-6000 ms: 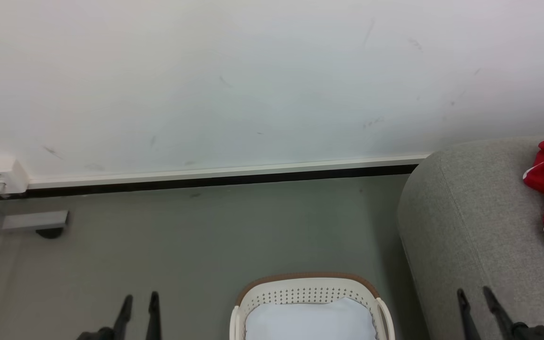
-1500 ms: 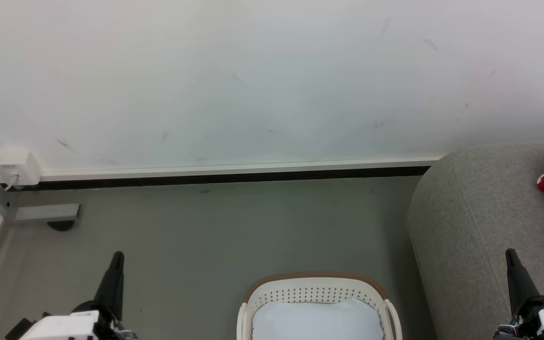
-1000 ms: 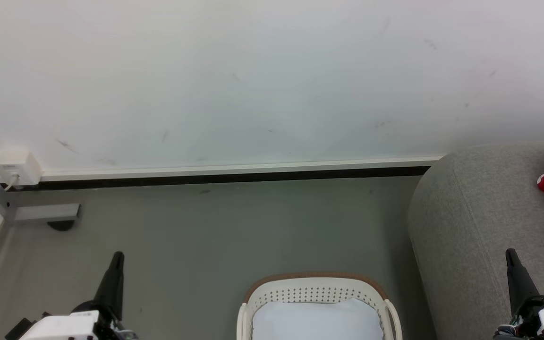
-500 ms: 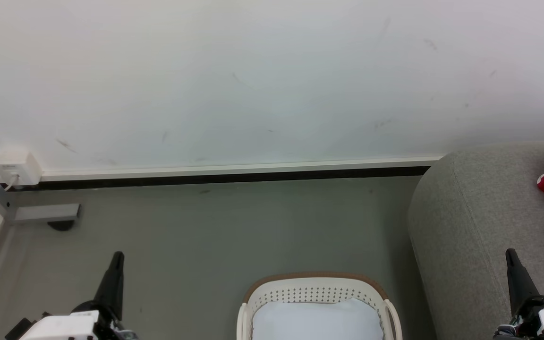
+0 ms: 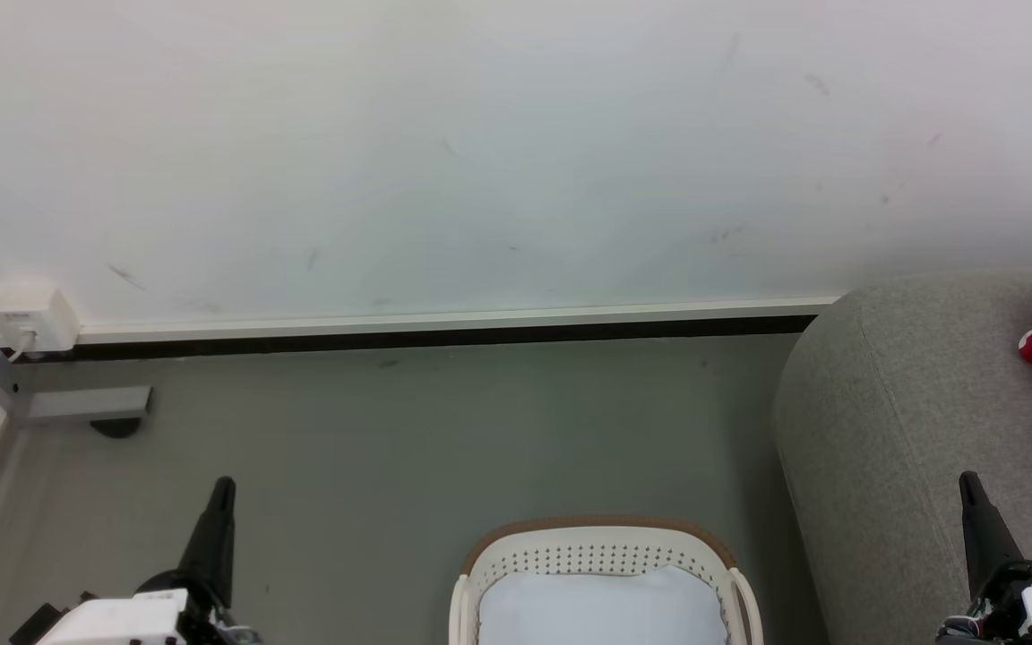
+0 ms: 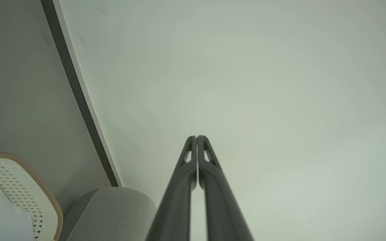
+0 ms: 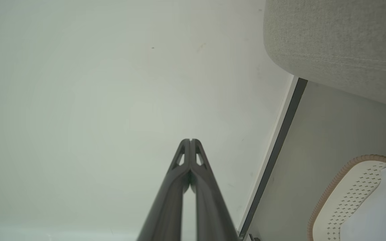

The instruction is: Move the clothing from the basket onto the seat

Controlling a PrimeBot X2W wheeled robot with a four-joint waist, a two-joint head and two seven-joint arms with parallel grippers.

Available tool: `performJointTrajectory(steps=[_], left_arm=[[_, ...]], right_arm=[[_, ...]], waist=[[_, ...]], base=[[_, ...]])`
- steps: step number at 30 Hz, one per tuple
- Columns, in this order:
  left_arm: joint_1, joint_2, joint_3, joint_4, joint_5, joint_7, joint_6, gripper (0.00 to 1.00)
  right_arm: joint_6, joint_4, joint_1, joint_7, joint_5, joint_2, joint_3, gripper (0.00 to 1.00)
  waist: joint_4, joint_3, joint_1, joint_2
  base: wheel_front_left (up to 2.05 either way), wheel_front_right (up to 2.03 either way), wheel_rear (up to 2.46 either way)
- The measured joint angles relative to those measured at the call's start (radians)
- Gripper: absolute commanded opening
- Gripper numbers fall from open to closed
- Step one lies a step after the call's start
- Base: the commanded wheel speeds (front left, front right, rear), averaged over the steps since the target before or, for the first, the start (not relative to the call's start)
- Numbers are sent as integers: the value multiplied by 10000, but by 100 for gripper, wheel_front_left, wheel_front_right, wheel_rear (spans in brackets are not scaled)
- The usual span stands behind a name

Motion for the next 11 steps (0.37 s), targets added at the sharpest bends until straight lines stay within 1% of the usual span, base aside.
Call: performJointTrajectory(steps=[11], left_arm=[[-1, 0, 0, 0, 0, 0, -2, 0]], right_arm=[[-2, 0, 0, 0, 0, 0, 2, 0]], waist=[[0, 0, 0, 0]], base=[[0, 0, 0]])
